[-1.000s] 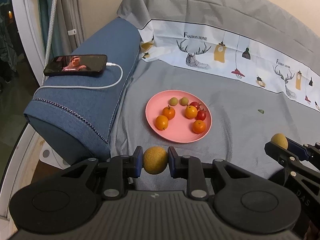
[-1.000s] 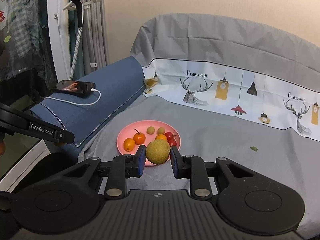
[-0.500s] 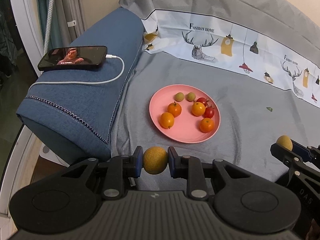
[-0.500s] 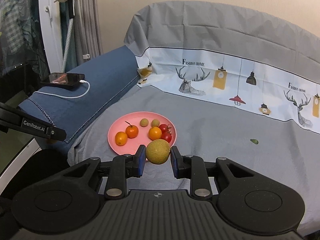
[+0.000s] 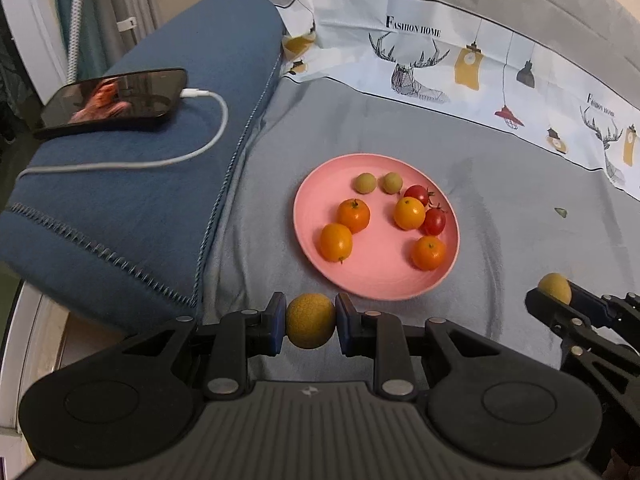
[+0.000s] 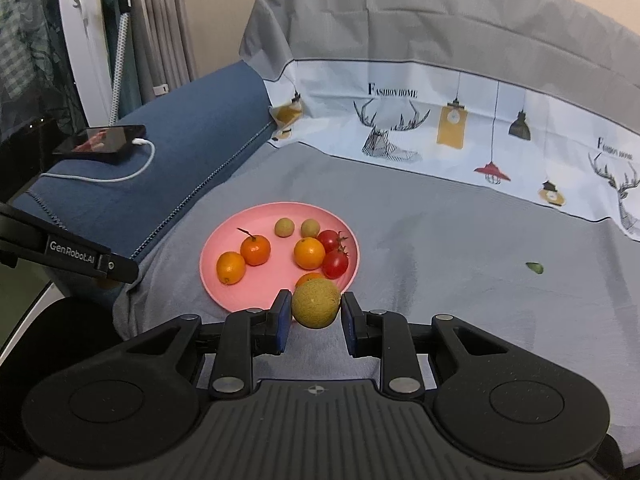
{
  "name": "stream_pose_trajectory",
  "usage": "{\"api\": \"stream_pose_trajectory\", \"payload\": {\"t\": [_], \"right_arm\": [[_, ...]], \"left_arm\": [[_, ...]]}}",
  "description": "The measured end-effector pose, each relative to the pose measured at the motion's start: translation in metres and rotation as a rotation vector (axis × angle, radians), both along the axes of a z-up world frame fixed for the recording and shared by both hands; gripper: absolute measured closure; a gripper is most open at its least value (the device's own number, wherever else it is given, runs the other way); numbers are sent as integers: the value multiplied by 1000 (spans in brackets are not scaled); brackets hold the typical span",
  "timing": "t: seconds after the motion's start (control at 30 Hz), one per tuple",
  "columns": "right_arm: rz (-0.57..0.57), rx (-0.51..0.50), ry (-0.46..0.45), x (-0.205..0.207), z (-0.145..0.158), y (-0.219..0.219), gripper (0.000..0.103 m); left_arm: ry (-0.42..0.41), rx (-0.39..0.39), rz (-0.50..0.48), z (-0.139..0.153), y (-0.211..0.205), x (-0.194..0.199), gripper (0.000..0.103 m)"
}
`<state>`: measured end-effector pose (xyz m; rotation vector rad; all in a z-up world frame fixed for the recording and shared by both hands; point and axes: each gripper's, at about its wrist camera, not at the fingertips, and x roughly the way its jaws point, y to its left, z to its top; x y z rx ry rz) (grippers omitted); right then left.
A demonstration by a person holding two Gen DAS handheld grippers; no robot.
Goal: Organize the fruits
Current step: 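Carry both yellow-green fruits over the pink plate, then lower both fruits onto the plate and open both grippers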
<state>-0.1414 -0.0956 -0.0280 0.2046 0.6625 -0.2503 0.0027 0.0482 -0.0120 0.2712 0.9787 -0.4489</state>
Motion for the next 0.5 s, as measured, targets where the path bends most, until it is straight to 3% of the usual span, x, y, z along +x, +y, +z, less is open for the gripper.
{"api": "stream_pose_trajectory", "payload": {"t": [0.5], "right_arm": [[41,0,23,87,-32,-27,75]], "left_arm": [[11,39,-18,-36,-57,73,74]]}}
